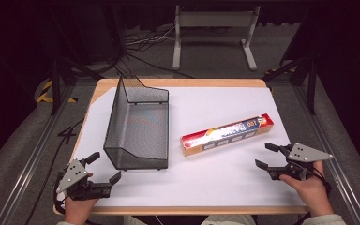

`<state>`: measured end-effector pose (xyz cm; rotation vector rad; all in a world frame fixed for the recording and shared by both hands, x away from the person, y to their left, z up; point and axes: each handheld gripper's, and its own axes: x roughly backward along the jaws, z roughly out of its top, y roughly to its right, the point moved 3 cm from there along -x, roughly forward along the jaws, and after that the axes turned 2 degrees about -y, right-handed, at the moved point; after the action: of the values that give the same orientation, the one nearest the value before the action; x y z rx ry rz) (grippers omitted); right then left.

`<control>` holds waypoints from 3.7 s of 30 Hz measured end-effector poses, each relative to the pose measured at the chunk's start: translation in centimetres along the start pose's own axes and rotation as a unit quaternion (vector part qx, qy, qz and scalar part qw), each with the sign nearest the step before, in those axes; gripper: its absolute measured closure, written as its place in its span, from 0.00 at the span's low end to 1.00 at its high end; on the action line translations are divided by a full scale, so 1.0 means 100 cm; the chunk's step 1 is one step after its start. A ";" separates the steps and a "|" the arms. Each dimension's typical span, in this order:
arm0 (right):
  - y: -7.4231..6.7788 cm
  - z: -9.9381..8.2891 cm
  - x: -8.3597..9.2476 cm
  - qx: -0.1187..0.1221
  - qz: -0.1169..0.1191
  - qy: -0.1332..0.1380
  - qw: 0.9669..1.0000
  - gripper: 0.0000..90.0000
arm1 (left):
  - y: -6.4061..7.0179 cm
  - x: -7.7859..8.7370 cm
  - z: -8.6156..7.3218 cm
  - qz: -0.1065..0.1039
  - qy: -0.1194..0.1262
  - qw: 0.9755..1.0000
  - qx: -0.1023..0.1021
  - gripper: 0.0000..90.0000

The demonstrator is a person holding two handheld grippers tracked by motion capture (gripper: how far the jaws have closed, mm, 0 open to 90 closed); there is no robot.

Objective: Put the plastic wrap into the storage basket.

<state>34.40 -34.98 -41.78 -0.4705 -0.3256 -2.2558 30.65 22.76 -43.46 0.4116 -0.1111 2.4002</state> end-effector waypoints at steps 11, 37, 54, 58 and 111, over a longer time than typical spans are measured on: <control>0.003 0.026 -0.008 0.022 0.025 -0.005 0.999 0.33 | 0.002 0.001 0.001 0.001 0.002 1.000 -0.001 0.01; 0.033 0.090 -0.025 0.008 0.018 -0.038 0.999 0.12 | 0.001 0.008 -0.002 -0.001 0.002 1.000 0.007 0.00; 0.049 0.126 -0.074 0.031 0.067 -0.081 0.994 0.11 | 0.000 0.009 -0.005 -0.005 0.001 1.000 0.011 0.00; 0.052 0.127 -0.086 0.034 0.070 -0.088 0.993 0.10 | -0.001 0.009 -0.005 -0.005 0.000 1.000 0.011 0.00; 0.052 0.057 -0.175 0.207 0.154 -0.362 0.896 0.08 | -0.002 0.029 -0.016 0.020 -0.009 0.999 0.023 0.00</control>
<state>50.41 -24.70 -43.79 -1.0375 -1.0089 -1.5648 28.27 25.09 -44.06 0.4572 -0.0736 2.4423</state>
